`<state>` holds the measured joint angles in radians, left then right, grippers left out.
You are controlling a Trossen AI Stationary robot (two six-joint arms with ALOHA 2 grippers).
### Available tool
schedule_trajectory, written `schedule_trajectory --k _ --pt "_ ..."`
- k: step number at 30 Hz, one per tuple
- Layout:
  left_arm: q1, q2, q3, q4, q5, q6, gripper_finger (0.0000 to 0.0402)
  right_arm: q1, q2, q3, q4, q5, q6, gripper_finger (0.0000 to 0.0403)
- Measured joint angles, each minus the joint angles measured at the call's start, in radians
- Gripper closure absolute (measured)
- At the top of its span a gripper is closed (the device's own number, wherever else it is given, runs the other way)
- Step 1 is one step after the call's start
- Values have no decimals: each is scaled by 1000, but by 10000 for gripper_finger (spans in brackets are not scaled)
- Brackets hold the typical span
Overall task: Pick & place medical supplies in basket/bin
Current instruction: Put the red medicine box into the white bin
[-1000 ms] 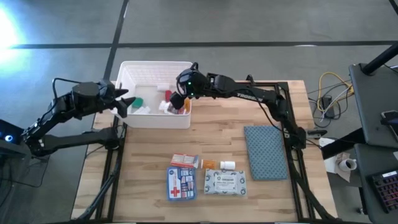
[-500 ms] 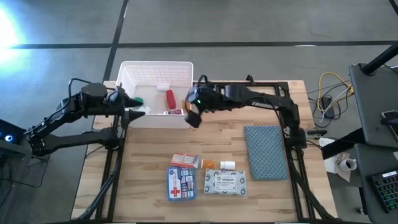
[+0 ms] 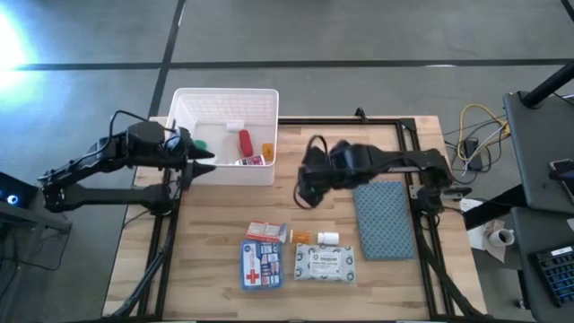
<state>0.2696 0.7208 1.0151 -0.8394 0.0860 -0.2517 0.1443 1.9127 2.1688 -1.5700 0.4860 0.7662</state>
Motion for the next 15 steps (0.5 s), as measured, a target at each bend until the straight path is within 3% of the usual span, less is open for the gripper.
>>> schedule_trajectory --k 7,15 --pt "-184 6 0 73 -28 -66 185 110 -100 -223 -2 -8 242 51" --pt "-519 120 0 27 -327 -61 184 218 -149 -416 7 -20 460 51"
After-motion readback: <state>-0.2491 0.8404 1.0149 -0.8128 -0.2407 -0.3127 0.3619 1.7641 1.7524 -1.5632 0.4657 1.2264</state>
